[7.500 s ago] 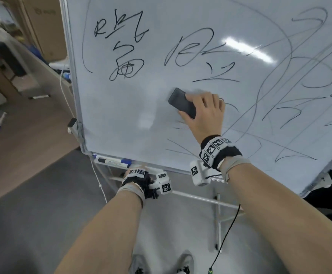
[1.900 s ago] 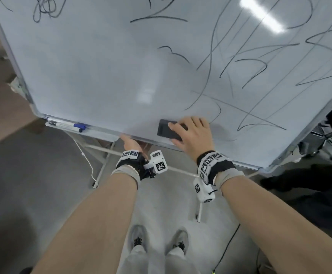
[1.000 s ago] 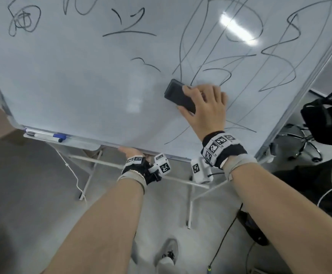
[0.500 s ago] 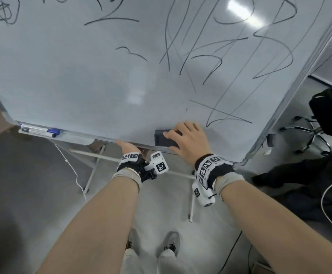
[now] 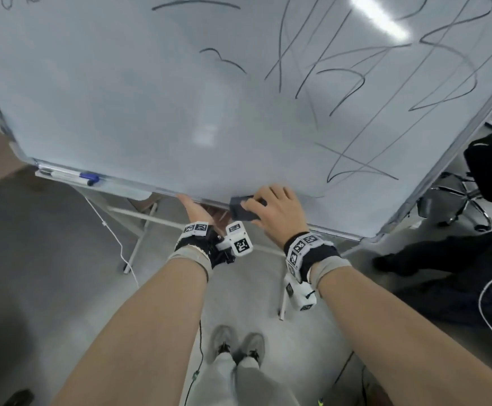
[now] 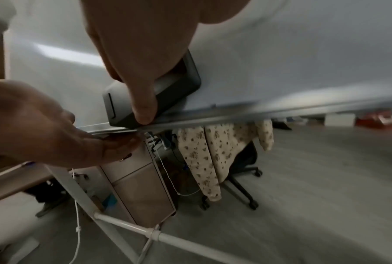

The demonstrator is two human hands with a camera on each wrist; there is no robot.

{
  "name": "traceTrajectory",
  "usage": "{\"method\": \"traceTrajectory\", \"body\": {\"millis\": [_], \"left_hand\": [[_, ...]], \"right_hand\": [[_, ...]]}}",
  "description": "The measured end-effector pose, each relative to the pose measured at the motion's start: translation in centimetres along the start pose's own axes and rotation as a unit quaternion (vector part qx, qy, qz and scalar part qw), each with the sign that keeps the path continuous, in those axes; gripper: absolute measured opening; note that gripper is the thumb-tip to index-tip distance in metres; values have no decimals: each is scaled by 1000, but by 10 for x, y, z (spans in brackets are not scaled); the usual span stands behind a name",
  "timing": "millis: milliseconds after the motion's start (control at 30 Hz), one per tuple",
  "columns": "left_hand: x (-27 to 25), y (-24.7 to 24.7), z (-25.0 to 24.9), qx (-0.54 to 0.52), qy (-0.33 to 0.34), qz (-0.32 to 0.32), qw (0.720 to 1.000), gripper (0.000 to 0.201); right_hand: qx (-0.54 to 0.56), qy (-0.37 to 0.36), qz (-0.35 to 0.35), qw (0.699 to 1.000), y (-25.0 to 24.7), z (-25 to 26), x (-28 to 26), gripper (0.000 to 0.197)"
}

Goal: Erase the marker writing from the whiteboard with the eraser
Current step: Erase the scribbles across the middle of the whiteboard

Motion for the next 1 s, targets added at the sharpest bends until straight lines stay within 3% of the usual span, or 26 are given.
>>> {"method": "traceTrajectory", "body": {"millis": [100, 200, 300, 367, 400, 533, 633, 733, 833, 933, 1000], "left_hand": [[5, -8, 5, 17, -24, -29, 999, 119], [33, -6, -3, 16, 20, -58, 998, 113], [138, -10, 27, 61, -19, -105, 992, 153], [205, -3, 58, 56, -53, -112, 991, 165], [208, 2, 62, 63, -52, -109, 991, 166], [116, 2, 45, 110, -7, -133, 985, 155], [42, 7, 29, 63, 9, -120, 991, 141], [-17, 11, 13, 37, 32, -131, 990, 114], [-22, 11, 17, 71, 51, -157, 984, 101], [-16, 22, 43, 85, 8, -128, 988, 113], [29, 35, 69, 85, 9, -120, 989, 131]], "right_hand": [[-17, -2, -3, 1000, -5, 1, 0, 47], [-50, 23, -61, 997, -45, -20, 14, 51], [-83, 112, -150, 979, -102, -66, 24, 48], [-101, 182, -195, 959, -135, -98, 23, 44], [-102, 207, -213, 950, -146, -111, 20, 44], [-70, 202, -211, 954, -139, -114, 8, 42], [-34, 145, -115, 982, -89, -94, -12, 46], [-12, 115, -18, 993, -44, -71, -47, 53], [-16, 123, 23, 992, -41, -67, -64, 55], [-39, 136, -30, 989, -82, -91, -52, 55], [-57, 161, -81, 982, -119, -118, -37, 54]]}}
Point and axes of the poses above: each hand's wrist, its own x-axis towards the middle knuckle, its own y-axis out of the palm, z = x × y, the point moved 9 cm from there along x, towards the middle knuckle, and after that the axes turned 9 degrees about -z, right-handed, at the moved point
